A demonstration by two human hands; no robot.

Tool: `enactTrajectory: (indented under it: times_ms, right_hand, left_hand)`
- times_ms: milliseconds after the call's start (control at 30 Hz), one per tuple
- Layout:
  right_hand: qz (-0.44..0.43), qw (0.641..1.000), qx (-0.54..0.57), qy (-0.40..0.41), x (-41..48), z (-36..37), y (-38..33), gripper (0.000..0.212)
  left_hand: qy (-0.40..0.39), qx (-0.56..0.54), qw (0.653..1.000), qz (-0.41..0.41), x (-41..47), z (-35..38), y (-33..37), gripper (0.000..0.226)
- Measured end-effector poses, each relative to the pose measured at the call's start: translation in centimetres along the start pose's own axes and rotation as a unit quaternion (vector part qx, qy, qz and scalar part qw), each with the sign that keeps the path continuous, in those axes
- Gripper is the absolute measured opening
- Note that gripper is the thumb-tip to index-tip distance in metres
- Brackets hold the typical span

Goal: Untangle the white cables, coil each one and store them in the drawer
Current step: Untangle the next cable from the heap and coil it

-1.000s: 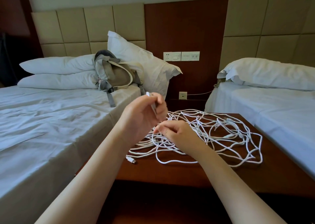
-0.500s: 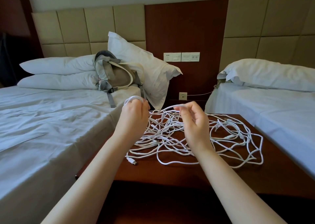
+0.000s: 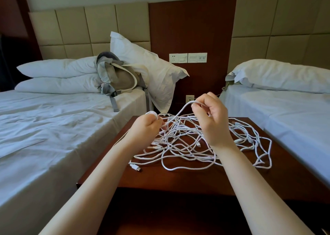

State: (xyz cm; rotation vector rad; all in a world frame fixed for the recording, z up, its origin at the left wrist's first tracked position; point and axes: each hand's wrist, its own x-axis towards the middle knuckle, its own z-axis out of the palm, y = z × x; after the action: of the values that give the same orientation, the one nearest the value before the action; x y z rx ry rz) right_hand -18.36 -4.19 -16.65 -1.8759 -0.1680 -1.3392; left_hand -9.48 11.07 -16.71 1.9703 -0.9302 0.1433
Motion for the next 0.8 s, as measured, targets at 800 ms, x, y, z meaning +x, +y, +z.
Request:
enactTrajectory:
  times_ms: [800]
  right_hand:
    - [0.071,0.988,0.009,-0.140,-2.0,1.8,1.6,0.034]
  left_hand:
    - [-0.293,-0.437,0.849,0.051,-1.4,-0.1,4.0,0.036]
